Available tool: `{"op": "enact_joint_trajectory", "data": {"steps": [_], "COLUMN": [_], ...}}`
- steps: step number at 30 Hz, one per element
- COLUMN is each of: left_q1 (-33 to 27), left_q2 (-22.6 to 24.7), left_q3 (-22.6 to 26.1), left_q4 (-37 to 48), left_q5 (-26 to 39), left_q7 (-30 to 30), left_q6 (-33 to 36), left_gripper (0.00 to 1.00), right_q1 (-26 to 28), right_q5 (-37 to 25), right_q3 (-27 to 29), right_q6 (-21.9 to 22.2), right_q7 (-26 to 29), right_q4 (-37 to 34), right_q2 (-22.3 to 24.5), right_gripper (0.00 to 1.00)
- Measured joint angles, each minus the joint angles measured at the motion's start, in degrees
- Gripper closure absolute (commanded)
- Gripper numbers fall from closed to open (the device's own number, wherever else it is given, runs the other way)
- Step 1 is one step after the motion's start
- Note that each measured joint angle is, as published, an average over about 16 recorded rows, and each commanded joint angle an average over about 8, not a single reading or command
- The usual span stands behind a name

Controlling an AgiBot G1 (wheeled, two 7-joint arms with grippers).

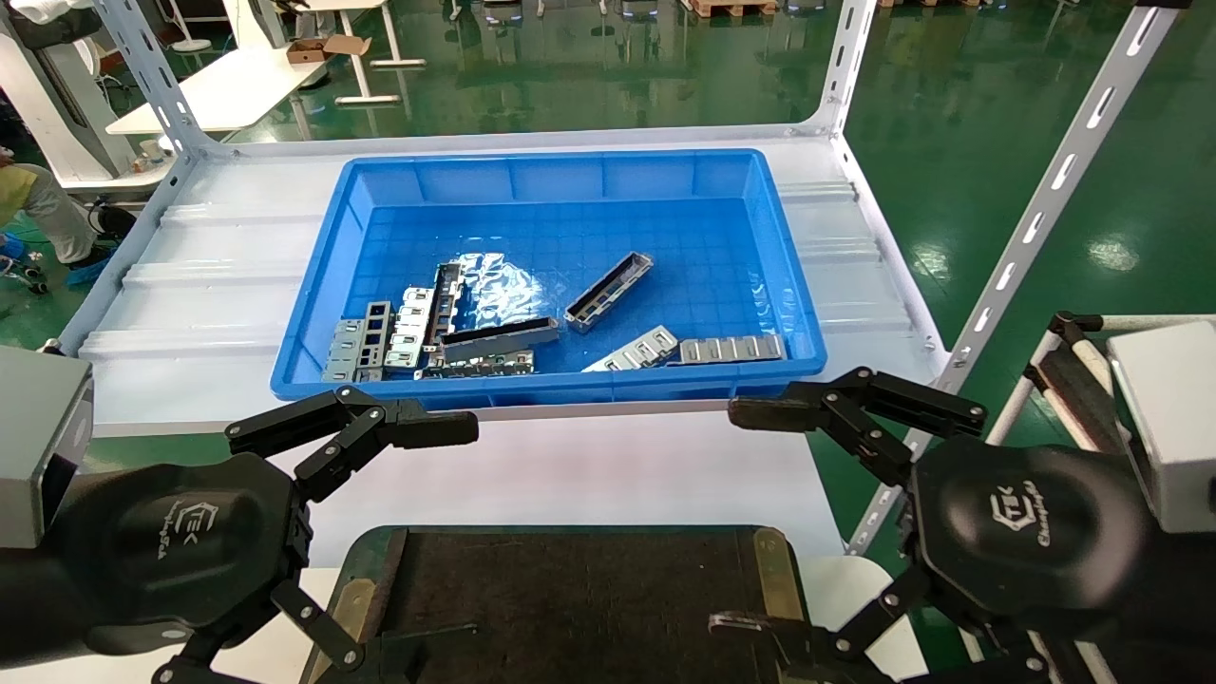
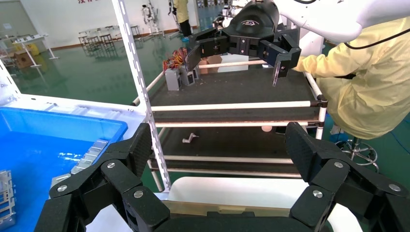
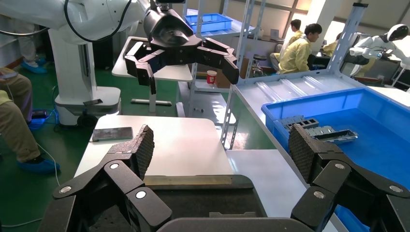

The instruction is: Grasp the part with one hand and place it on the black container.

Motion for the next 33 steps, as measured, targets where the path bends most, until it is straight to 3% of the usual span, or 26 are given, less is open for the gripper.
{"op": "enact_joint_trajectory", "data": {"steps": [33], "left_q1": [0.0], "left_q2": [0.0], "left_q3": [0.0], "left_q4": [0.0], "left_q5": [0.0], "left_q7": [0.0], "left_q6": [0.0], "left_gripper": [0.00], "right_q1": [0.0], "right_q5": [0.0], "right_q3": [0.0], "right_q6": [0.0], "right_q7": [0.0], "right_q4": [0.0], "right_q2": [0.0], "right_gripper": [0.00]}}
